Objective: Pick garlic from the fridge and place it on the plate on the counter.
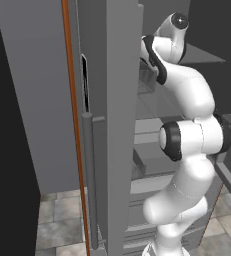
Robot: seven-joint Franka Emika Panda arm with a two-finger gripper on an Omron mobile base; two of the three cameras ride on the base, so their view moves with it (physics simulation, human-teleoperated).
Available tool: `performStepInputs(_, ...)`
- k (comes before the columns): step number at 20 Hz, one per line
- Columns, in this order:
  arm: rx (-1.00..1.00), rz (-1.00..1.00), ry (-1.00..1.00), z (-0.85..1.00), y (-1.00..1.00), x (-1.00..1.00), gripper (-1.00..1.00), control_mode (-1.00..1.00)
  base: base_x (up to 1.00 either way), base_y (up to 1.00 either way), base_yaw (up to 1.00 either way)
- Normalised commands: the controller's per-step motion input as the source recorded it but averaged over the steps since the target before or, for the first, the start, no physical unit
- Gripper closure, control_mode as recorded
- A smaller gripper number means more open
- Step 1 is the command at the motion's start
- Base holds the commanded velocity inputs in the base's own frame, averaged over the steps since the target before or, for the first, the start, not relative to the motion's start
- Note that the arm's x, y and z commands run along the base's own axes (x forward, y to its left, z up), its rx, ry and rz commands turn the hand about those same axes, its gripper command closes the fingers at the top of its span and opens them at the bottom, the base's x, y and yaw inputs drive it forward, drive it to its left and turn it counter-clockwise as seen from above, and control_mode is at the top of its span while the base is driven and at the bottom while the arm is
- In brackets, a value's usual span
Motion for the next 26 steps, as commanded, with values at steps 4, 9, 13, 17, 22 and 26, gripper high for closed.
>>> performStepInputs(4,0.00,0.00,0.01,-0.22,0.00,0.11,-1.00,-1.00,0.00,0.00,0.00)
performStepInputs(9,0.00,0.00,0.00,-0.32,0.00,0.08,-1.00,-1.00,0.00,0.00,0.00)
performStepInputs(13,0.00,0.00,0.00,-0.10,0.00,0.22,-1.00,-1.00,0.00,0.00,0.00)
performStepInputs(17,0.00,0.00,0.00,0.00,0.00,0.24,-1.00,-1.00,0.00,0.00,0.00)
performStepInputs(22,0.00,0.00,0.00,0.00,0.00,0.04,1.00,-1.00,0.00,0.00,0.00)
performStepInputs(26,0.00,0.00,0.00,0.00,-0.01,-0.06,1.00,-1.00,0.00,0.00,0.00)
